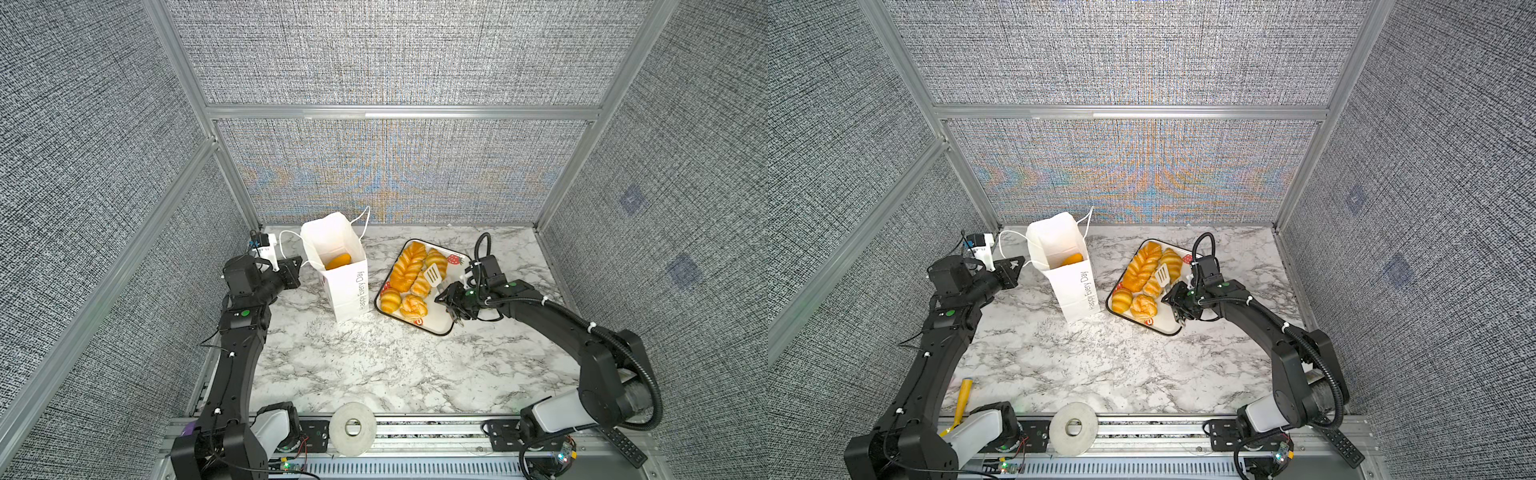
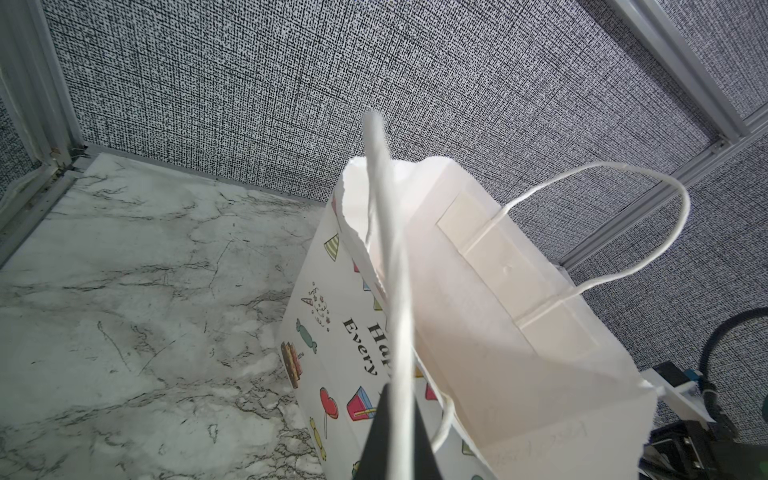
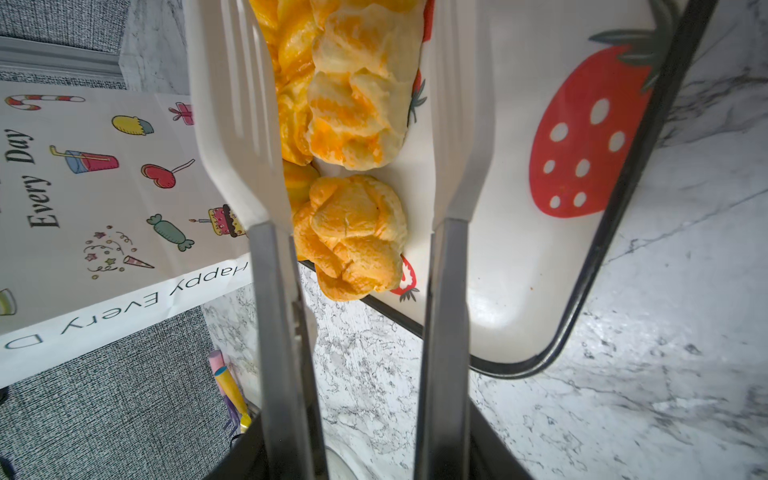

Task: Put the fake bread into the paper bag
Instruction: 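Lower the tongs onto a twisted bread on the tray and close them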

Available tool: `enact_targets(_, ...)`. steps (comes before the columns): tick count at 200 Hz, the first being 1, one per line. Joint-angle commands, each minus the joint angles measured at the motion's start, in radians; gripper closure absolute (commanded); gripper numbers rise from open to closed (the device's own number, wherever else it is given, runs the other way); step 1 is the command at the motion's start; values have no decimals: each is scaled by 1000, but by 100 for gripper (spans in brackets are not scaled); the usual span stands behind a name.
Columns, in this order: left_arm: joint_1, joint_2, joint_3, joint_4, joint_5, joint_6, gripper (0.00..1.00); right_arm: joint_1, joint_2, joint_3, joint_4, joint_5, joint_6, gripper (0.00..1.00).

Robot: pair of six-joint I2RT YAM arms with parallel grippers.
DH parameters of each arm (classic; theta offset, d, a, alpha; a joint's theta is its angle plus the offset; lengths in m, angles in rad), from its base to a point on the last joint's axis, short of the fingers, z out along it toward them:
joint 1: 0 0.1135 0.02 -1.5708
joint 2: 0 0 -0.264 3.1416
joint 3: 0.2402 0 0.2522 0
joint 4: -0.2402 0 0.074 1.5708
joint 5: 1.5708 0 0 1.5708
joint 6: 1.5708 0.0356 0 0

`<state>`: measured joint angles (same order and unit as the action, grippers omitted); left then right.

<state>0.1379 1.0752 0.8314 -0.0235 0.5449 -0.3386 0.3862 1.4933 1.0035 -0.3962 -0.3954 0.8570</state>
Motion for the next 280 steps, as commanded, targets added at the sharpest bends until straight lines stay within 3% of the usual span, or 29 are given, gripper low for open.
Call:
enact_targets(1, -1, -1, -1, 16, 3, 6, 100, 29, 19, 46, -35, 73, -3, 50)
enact_targets(75, 0, -1, -2, 14, 2, 7, 100, 106, 108, 156, -175, 225, 3, 50)
enact_targets(181, 0, -3, 2, 10, 4, 8, 100, 193, 227, 299, -274, 333, -2, 50)
enact_targets(280, 0, -5, 2, 10, 1, 8, 100, 198, 268, 316, -274, 332, -7, 50)
